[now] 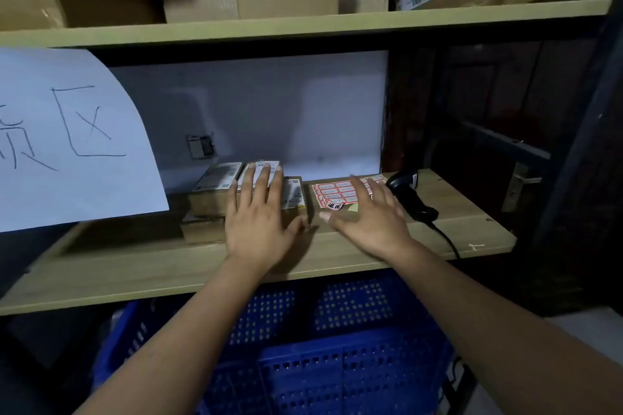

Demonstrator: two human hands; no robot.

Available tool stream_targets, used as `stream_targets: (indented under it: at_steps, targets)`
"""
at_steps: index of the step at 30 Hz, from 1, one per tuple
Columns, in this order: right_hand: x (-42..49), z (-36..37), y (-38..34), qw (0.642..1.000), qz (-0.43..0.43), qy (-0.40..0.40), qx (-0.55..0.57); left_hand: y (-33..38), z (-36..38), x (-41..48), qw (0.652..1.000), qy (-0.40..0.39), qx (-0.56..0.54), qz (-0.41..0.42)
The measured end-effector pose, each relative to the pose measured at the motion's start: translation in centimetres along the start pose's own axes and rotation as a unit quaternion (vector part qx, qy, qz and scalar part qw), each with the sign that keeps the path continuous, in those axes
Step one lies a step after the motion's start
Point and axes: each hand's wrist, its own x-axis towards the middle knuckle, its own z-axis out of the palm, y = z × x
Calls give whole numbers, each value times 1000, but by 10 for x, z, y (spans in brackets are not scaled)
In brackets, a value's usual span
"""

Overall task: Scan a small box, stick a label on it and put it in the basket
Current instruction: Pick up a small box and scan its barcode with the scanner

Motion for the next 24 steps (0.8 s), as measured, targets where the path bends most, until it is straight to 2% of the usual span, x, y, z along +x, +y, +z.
stream_targets:
  at_steps: [5,10,14,19,21,24]
  targets:
    - [10,-3,7,999,24,3,-44,0,6,8,1000,2,-9,3]
    - [34,-16,48,990,92,47,-100,-8,3,14,996,41,-45,-67]
    - [57,-29,84,981,130,15,-141,-21,3,21,994,26,-13,-108]
    - [83,-25,111,987,122,-15,-107,-26,17,22,992,-21,32,-119]
    - [91,-17,119,988,131,-40,-67,-25,24,19,993,-15,34,-111]
    - [109,-2,139,987,130,-29,-91,-23,32,18,994,17,16,-103]
